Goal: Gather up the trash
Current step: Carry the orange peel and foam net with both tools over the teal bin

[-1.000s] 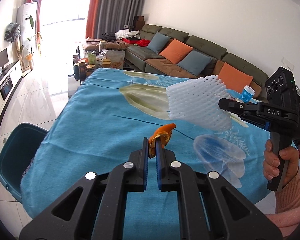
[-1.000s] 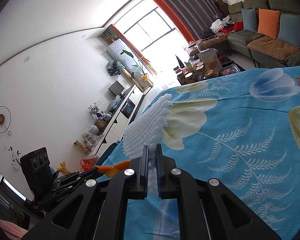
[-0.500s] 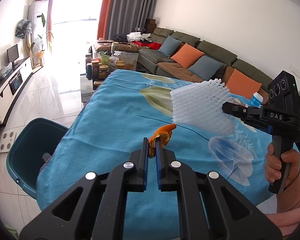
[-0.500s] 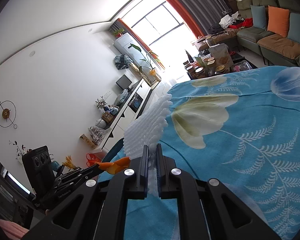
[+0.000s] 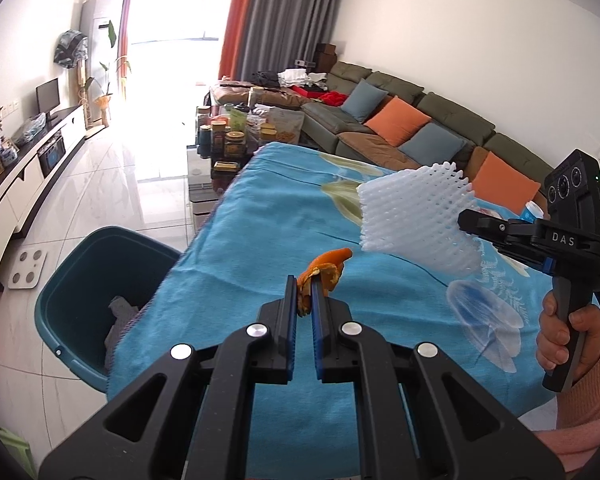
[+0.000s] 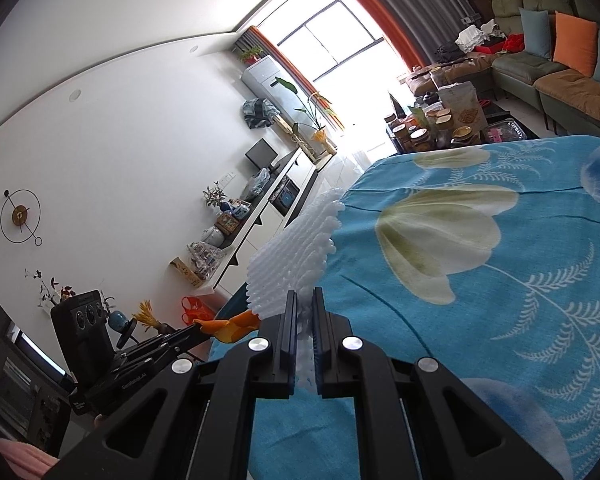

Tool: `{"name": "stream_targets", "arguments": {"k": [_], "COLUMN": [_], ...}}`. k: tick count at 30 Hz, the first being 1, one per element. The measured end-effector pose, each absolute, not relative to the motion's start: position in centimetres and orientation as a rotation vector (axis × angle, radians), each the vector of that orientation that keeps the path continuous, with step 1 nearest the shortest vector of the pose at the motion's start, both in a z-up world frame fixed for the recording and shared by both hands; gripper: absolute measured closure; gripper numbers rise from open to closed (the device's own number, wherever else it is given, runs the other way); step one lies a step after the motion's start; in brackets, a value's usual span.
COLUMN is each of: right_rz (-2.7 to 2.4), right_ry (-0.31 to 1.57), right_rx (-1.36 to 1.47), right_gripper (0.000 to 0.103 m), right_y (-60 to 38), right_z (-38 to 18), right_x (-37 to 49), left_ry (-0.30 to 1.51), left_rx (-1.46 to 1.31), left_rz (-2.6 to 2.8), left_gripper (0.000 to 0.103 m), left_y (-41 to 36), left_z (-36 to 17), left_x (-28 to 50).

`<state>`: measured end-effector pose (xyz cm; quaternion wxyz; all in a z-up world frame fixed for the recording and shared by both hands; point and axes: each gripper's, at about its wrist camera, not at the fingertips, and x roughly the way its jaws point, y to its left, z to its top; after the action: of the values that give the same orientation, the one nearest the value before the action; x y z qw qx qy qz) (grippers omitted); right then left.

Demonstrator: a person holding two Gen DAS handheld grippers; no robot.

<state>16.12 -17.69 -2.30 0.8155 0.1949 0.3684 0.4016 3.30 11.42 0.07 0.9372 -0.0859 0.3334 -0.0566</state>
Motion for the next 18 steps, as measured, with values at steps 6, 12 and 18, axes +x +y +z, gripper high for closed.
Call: {"name": "stream_targets", "arguments": {"k": [6,12,18], "right_rz": [0.886,0.912,0.938], "right_ry": [0.798,0.806,0.818], "right_rx": [0.4,0.381,0.368], "right_gripper": [0.097,0.097,0.097], "right_y": [-16.1,-14.4,-12.9], "right_z": [-2.3,-2.2,-2.2], "right_x": [16.1,16.4,16.5], "left_ry": [0.675,0.664,0.653], "left_rx": [-0.187,-0.202,-0.214], "left_rz": [-0.085,-0.05,-0.011], "left_gripper": [0.096,0.096,0.096], "left_y": [12.8,14.2,15.7], "left_z": [0.1,0.2,0.4], "left_x": [2.9,2.4,2.0]}}
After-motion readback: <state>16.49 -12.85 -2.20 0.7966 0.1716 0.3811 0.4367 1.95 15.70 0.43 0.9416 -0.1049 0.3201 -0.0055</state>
